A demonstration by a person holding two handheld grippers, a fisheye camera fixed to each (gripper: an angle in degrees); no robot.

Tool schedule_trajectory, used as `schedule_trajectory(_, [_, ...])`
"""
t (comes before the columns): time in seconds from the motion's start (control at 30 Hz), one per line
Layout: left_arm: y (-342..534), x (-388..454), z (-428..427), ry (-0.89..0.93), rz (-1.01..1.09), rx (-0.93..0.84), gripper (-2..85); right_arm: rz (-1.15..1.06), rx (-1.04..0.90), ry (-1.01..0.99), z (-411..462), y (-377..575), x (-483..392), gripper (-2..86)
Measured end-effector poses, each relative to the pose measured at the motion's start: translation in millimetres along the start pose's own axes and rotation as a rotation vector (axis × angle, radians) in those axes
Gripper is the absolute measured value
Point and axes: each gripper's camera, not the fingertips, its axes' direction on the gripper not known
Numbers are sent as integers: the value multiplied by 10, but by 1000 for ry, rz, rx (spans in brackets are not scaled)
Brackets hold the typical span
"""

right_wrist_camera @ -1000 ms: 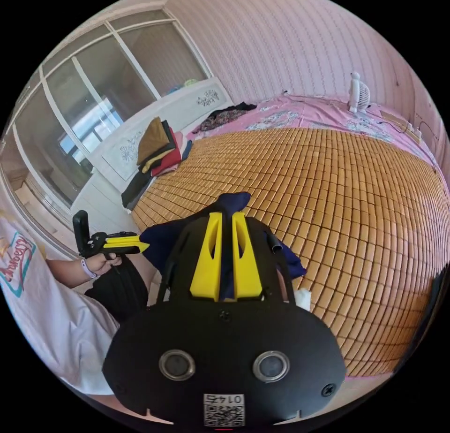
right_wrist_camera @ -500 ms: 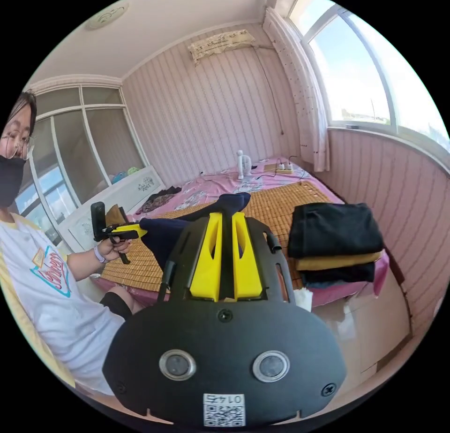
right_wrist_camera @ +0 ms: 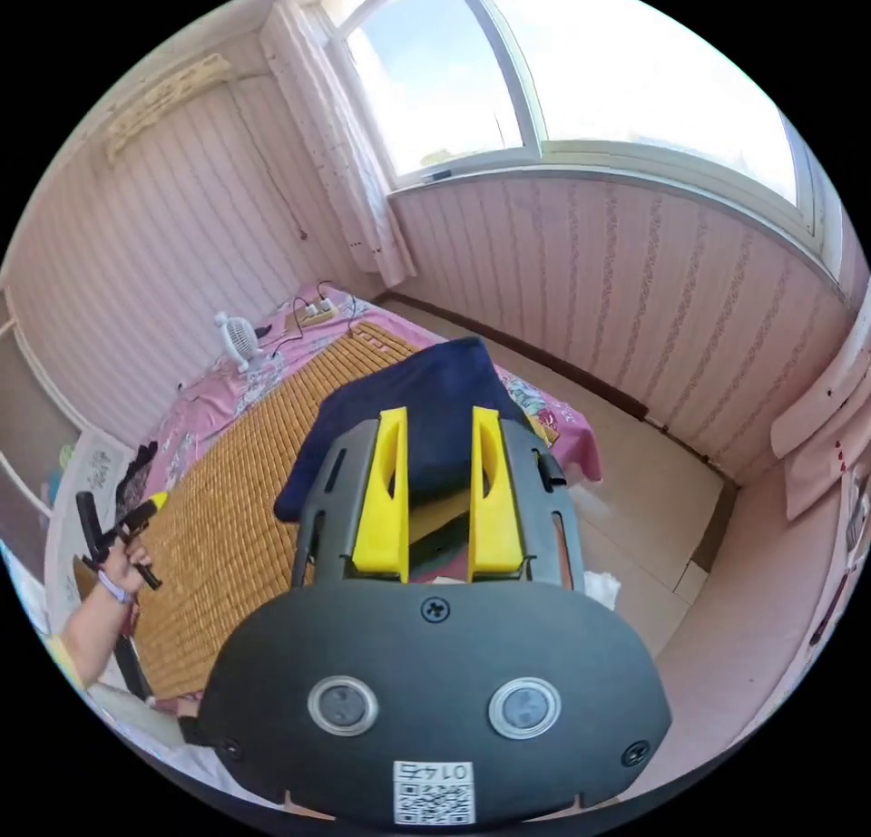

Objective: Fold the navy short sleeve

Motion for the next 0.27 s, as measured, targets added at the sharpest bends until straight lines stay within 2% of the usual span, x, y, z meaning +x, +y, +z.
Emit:
schedule_trajectory(0.1, [1212,-236,-843,-203,128,-37,5,-131,-11,88,90,1342,-26,68])
schedule_trajectory(0.13, [1776,-312,-1237,-286,114,-60,-1,-144,-117,117,196,1912,8,50])
schedule_trajectory(0.2, [2596,-392,-1886,-365,42,-83,-6,-126,-318,142,313,2741,53,32])
schedule_trajectory(0.27, [3548,-435,-2785,-557,-175,-97,-9,-107,-449,136,244,3676,-35,10])
